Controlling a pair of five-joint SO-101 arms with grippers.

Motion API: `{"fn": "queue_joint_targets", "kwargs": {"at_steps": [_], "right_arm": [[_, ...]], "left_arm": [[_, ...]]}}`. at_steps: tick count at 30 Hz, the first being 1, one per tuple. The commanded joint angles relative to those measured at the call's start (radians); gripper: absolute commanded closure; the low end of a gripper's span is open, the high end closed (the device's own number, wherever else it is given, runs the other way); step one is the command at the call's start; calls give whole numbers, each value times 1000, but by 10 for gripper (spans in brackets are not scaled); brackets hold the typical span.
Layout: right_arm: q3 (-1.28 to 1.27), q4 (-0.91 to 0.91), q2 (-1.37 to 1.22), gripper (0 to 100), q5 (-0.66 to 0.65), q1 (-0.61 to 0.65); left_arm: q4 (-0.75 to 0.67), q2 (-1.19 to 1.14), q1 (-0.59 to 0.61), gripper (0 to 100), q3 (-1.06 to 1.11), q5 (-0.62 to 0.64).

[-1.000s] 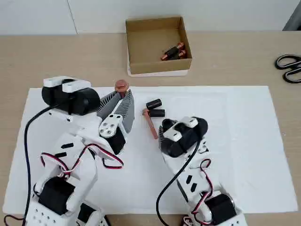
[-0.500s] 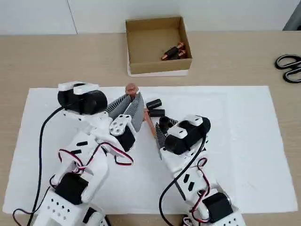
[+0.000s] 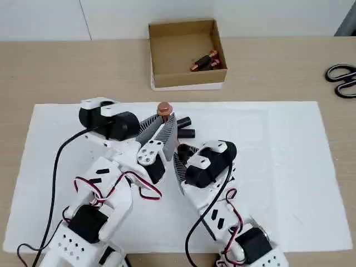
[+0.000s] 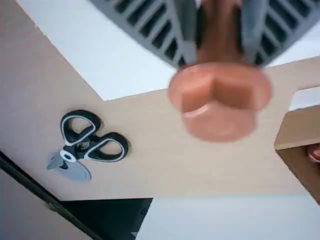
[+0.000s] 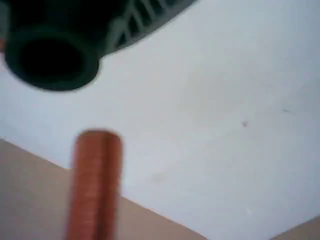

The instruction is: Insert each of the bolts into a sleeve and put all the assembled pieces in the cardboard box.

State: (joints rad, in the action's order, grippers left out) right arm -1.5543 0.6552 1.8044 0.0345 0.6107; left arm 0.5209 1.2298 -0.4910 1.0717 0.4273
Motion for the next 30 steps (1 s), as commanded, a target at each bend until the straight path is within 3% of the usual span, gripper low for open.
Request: {"fn": "queue_joint_targets", "kwargs": {"at_steps": [1, 9, 23, 30], "right_arm": [[8, -22, 10, 995, 9, 7], [6, -21, 10, 995, 9, 79], [6, -19, 10, 995, 9, 81], [5, -19, 10, 995, 9, 79]], "left_arm": [[2, 8, -8, 994, -5, -12], [2, 8, -9, 994, -5, -14], [5, 15, -9, 994, 42, -64], [98, 15, -35, 994, -28, -61]]}}
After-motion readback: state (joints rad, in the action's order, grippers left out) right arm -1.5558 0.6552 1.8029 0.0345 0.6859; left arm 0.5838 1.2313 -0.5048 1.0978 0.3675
